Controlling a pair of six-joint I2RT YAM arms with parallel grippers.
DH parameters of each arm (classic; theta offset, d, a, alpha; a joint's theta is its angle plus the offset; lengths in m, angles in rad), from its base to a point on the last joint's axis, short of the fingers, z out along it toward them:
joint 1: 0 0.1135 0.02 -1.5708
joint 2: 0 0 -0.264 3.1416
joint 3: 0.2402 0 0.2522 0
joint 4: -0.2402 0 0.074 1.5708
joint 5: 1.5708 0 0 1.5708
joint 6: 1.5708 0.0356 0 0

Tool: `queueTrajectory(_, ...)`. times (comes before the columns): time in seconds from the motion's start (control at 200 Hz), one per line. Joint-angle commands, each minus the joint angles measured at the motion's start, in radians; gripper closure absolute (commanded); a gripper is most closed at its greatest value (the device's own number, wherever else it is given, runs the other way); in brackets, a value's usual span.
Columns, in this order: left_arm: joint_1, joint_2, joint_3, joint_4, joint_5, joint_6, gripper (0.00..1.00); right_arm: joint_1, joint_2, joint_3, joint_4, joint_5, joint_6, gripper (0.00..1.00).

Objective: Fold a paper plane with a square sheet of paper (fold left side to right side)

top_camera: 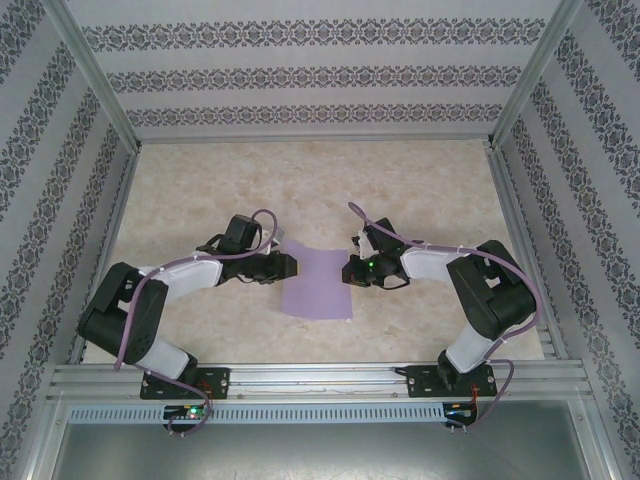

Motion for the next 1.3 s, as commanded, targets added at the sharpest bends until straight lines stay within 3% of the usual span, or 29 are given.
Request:
queueTrajectory(0.0, -0.018, -0.03, 0.009, 0.091, 0.054, -0.06, 0.65, 0.018, 0.052, -0.022, -0.041, 0.073, -0.02, 0.94)
queueTrajectory(0.3, -0.083, 0.078, 0.057, 0.209, 0.072, -0.113, 0.58, 0.03, 0.054, -0.036, 0.039, -0.003, 0.022, 0.93)
queueTrajectory(0.6, -0.125, 0.171, 0.114, 0.195, 0.045, -0.092, 0.59, 0.031, 0.042, -0.07, 0.122, -0.051, 0.066, 0.93)
queueTrajectory(1.119, -0.138, 0.215, 0.148, 0.125, -0.014, -0.053, 0.91, 0.022, -0.008, -0.098, 0.252, -0.122, 0.119, 0.91)
queueTrajectory(1.294, -0.141, 0.217, 0.157, 0.113, -0.011, -0.044, 0.96, -0.026, -0.095, -0.131, 0.243, -0.119, 0.109, 0.81)
